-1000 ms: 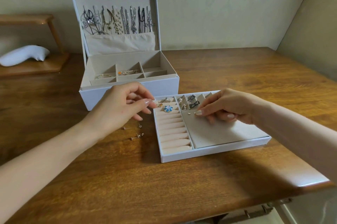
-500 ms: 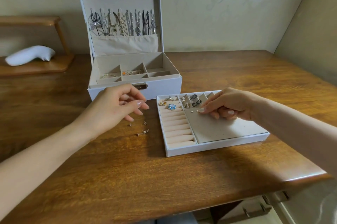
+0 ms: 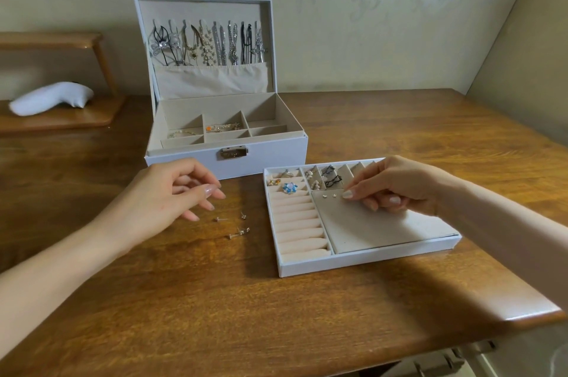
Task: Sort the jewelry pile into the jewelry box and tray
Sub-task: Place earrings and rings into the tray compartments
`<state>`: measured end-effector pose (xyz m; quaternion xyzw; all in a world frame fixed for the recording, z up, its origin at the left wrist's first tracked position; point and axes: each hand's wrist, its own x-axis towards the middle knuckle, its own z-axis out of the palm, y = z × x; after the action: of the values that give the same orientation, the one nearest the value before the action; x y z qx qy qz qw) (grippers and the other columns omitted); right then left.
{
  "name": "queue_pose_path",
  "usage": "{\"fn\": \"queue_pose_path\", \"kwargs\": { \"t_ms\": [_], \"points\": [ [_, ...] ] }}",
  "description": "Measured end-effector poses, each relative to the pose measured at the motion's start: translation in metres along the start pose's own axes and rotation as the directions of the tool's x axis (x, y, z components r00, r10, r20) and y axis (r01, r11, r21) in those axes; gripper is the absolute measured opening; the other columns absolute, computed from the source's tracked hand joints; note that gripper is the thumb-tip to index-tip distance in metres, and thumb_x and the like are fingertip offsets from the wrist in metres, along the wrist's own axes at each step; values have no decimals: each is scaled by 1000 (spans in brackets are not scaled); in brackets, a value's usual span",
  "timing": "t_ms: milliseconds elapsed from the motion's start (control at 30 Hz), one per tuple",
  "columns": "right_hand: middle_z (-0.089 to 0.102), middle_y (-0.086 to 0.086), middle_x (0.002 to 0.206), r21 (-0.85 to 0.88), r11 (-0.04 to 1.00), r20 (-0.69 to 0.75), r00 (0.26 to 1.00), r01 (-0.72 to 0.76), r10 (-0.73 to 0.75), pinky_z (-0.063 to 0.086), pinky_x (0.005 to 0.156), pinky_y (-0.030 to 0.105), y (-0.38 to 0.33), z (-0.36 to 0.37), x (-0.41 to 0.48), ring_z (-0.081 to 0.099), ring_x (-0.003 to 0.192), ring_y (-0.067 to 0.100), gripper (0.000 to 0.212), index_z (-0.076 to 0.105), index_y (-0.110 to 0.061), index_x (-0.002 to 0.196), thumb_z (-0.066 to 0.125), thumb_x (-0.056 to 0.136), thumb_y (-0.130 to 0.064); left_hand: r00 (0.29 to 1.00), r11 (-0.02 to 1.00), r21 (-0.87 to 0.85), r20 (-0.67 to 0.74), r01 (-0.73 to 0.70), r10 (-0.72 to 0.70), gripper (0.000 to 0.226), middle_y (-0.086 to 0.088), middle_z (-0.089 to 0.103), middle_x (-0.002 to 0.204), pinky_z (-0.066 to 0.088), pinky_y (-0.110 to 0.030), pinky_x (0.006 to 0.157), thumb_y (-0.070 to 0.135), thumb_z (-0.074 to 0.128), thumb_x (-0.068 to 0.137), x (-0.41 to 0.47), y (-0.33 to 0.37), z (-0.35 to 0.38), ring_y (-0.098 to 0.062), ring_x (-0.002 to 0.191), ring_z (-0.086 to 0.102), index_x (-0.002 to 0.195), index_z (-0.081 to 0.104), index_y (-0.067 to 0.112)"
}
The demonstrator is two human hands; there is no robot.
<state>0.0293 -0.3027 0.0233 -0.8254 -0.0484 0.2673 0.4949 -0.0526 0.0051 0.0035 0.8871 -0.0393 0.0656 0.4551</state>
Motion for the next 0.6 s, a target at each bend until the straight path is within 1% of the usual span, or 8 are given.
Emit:
{"fn": "queue_pose_path", "kwargs": {
  "t_ms": [167, 367, 433, 500, 533, 600],
  "points": [
    [54, 9, 52, -7, 1000, 4, 1000, 18, -18, 22, 31, 14, -1, 1, -1, 32, 31, 7, 9, 72, 1, 85, 72, 77, -3, 1000, 1000, 8, 18, -25, 25, 10, 14, 72, 88, 56, -19, 59, 14, 59, 86, 0, -2, 4, -5, 78, 69, 93, 65, 19],
    [54, 8, 50, 9, 1000, -4, 1000, 21, -21, 23, 31, 14, 1, 1, 1, 33, 30, 6, 10, 72, 3, 86, 72, 77, -2, 999, 999, -17, 1, -45, 45, 10, 14, 72, 86, 55, -18, 58, 15, 59, 86, 6, -12, 11, -6, 78, 69, 91, 66, 20],
    [54, 8, 49, 14, 999, -3, 1000, 29, -29, 23, 31, 14, 1, 2, 1, 32, 30, 6, 9, 73, 3, 85, 72, 77, -2, 999, 998, -46, -1, -48, 48, 10, 14, 73, 86, 55, -18, 57, 20, 59, 83, 6, -16, 13, -7, 78, 70, 84, 68, 26],
    [53, 8, 49, 13, 999, 3, 1000, 30, -30, 23, 31, 13, 1, 2, 2, 32, 30, 6, 10, 73, 3, 85, 73, 77, -3, 998, 996, -66, 7, -55, 55, 14, 14, 73, 86, 55, -18, 57, 29, 58, 76, 6, -18, 13, -6, 78, 70, 85, 67, 33],
    [53, 8, 49, 9, 1000, 10, 1000, 29, -29, 22, 31, 14, 1, 1, 3, 32, 30, 6, 11, 73, 2, 85, 73, 76, -4, 998, 996, -69, 6, -58, 58, 17, 14, 73, 86, 55, -18, 57, 31, 57, 74, 7, -19, 13, -6, 78, 70, 86, 66, 38],
    [53, 7, 49, 3, 1000, 26, 999, 28, -28, 22, 31, 14, 1, 0, 3, 32, 30, 6, 12, 73, 2, 85, 74, 75, -5, 997, 995, -74, 3, -71, 71, 17, 13, 73, 86, 55, -19, 57, 34, 57, 72, 9, -23, 12, -8, 77, 70, 85, 66, 41]
  ]
}}
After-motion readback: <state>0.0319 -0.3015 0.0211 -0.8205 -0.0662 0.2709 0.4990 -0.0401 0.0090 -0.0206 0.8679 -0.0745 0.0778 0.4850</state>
